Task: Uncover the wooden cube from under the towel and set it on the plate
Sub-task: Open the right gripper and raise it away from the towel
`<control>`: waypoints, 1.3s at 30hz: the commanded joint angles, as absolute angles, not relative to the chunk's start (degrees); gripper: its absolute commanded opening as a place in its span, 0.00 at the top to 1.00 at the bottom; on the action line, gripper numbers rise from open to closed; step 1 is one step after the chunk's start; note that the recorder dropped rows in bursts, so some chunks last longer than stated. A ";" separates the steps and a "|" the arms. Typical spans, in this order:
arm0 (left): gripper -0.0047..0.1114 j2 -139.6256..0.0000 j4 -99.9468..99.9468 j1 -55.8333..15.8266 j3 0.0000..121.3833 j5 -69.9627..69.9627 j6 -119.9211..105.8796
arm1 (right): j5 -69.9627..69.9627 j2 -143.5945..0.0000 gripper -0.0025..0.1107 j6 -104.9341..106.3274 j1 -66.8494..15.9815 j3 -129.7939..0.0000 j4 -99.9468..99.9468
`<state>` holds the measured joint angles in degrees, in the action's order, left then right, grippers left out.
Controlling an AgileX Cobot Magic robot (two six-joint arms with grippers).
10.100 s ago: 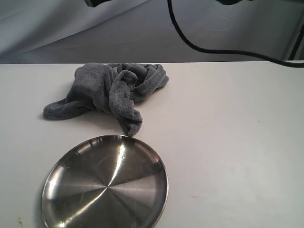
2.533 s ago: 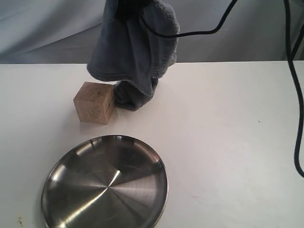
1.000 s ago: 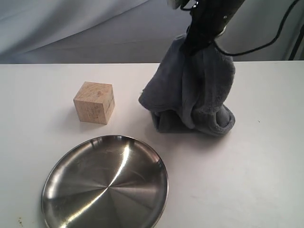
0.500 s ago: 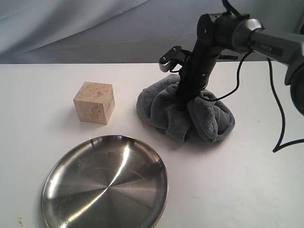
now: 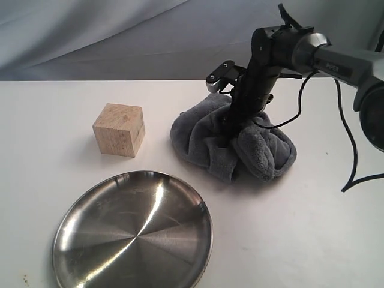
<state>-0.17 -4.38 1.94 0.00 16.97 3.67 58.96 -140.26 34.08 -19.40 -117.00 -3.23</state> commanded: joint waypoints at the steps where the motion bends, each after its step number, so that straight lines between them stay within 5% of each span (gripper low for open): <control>1: 0.95 0.00 -4.05 1.66 0.00 16.31 3.91 | 62.02 -140.70 0.08 33.68 -20.08 -115.80 -4.23; 31: 0.95 0.00 -4.05 1.66 0.00 16.31 3.91 | 65.83 -125.32 0.08 34.04 -19.97 -115.80 -5.75; 39: 0.95 0.00 -4.05 1.66 0.00 16.31 3.91 | 63.59 -125.28 0.08 41.70 -20.10 -115.80 -30.18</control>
<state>-0.17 -4.38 1.94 0.00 16.97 3.67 64.72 -125.53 36.69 -19.98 -116.05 -19.74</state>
